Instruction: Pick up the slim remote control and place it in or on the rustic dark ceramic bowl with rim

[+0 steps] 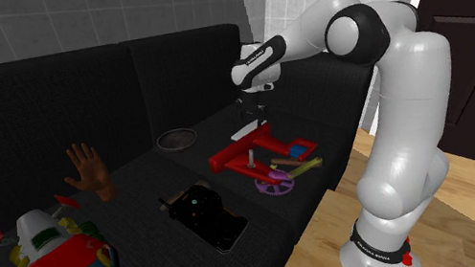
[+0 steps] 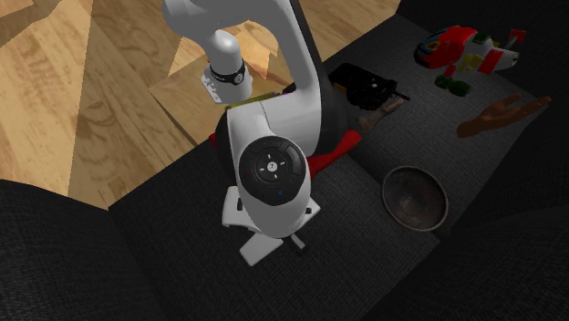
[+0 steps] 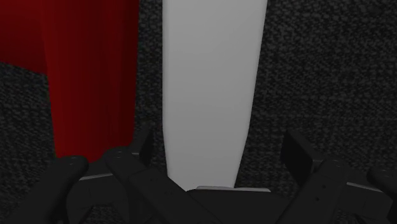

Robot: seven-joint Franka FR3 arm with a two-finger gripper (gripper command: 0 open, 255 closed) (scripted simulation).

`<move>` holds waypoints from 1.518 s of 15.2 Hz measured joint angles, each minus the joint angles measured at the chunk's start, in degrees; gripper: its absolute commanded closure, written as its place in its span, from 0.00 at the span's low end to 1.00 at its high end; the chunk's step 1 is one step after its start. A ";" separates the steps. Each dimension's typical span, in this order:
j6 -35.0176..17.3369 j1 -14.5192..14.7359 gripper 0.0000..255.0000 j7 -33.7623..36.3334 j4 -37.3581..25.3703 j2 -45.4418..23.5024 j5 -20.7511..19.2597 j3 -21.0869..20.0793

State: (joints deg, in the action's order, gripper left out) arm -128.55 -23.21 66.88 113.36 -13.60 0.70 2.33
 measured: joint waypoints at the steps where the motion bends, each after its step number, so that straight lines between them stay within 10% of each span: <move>1: -0.96 -0.04 0.00 -0.10 0.10 -0.50 0.06 -0.02; 8: -2.62 -0.01 0.00 0.11 0.66 -0.93 -0.04 -0.03; 9: -2.50 -0.02 1.00 0.12 0.57 -0.99 -0.04 -0.03; 23: 0.55 -0.15 1.00 0.04 0.35 0.02 -0.09 0.11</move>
State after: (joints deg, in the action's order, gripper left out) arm -128.00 -23.36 66.92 113.71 -13.57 0.61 2.45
